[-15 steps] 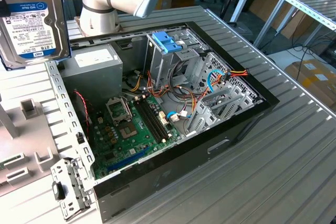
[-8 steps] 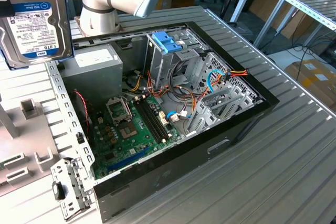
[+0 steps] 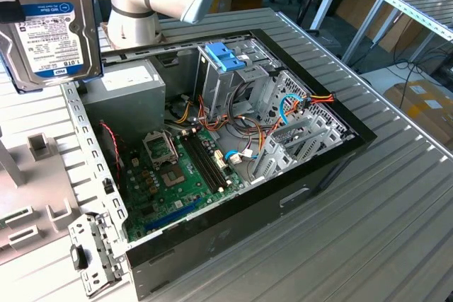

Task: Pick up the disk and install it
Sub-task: 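Pick up the disk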

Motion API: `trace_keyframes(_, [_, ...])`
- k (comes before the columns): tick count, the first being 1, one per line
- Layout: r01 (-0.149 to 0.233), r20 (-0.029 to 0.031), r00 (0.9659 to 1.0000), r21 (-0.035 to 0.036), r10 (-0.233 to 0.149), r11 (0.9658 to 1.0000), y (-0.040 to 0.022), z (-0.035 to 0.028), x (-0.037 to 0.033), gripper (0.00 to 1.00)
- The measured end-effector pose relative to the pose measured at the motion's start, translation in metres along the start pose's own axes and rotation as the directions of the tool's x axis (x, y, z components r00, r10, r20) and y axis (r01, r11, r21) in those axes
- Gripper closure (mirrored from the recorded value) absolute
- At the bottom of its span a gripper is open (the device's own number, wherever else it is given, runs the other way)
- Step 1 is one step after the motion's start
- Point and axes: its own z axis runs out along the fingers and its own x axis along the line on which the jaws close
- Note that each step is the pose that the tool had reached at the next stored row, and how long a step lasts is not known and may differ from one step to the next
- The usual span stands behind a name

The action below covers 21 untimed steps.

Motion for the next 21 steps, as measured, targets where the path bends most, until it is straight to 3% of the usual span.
trace_keyframes(21, [0.0,-0.0003,1.0,-0.0003,0.0,1.0,-0.0153,0.0001,0.0003,0.63])
